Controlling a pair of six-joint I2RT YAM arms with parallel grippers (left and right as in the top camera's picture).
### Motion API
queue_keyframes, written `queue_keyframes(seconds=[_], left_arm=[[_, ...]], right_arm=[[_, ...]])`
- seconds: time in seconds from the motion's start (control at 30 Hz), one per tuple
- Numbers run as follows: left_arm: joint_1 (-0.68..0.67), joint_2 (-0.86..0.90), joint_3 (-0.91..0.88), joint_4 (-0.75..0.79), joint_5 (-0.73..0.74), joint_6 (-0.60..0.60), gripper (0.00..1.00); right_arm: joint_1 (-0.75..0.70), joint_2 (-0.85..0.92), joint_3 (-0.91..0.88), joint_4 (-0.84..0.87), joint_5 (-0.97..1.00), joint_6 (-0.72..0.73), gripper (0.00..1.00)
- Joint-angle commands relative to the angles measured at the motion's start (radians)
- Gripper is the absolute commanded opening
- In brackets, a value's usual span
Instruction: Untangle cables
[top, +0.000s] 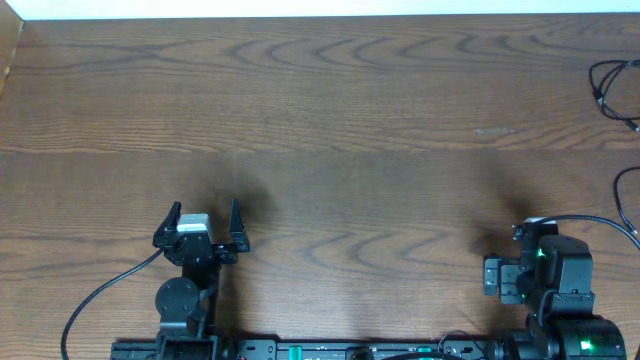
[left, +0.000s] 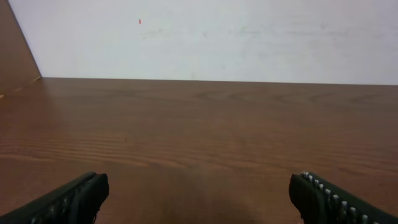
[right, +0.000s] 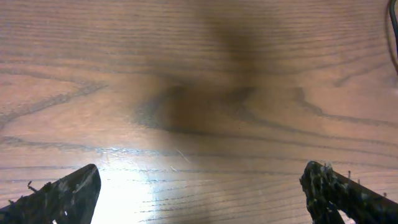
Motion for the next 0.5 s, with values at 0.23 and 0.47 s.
queue_keyframes(seconds=[0.23, 0.47], left_arm=[[0.007, -0.005, -0.015, -0.045, -0.006, 0.002, 0.98], [0.007, -0.005, -0.015, -0.045, -0.005, 0.002, 0.98]], right_arm=[[0.005, -0.006, 0.001, 0.0, -0.003, -0.005, 0.99], [0.005, -0.01, 0.001, 0.01, -0.019, -0.005, 0.99]])
